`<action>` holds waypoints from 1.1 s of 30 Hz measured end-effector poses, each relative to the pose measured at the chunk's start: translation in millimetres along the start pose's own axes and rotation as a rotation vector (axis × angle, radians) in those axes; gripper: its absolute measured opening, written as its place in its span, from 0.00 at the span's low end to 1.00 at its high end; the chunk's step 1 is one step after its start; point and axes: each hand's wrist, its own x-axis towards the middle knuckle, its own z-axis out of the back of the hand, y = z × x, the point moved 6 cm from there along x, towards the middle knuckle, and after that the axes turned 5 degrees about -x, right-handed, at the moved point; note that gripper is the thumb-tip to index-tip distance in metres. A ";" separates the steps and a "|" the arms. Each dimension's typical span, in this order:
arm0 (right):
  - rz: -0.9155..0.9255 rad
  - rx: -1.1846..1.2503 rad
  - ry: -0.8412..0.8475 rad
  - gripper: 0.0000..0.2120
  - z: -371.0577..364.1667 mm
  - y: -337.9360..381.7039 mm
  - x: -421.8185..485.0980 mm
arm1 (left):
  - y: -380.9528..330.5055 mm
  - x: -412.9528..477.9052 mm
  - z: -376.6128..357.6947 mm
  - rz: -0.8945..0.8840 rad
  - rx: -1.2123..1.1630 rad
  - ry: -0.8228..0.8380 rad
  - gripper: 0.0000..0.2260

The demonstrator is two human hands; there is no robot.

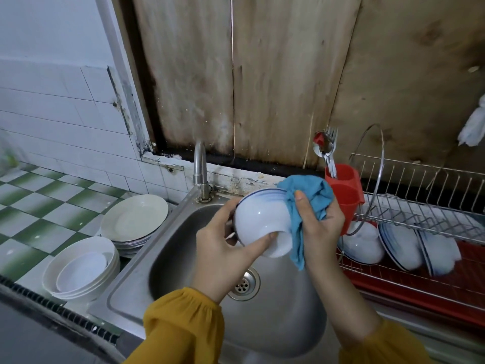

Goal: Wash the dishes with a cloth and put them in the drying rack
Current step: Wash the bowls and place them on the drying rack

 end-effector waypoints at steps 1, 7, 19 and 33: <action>-0.031 -0.002 -0.005 0.07 2.0 -5.2 -2.6 | 6.3 -1.1 -2.1 0.040 -0.005 0.028 0.28; 0.109 -0.237 0.191 0.12 -2.1 -0.1 -15.3 | 9.0 4.5 -9.4 -0.091 0.344 0.309 0.32; 0.282 -0.291 0.301 0.19 -11.5 10.2 -24.2 | 4.9 -7.6 -0.1 0.001 0.142 0.136 0.29; 0.260 -0.281 0.124 0.13 -1.3 5.1 -21.9 | 18.7 -1.7 12.2 0.151 -0.073 0.124 0.31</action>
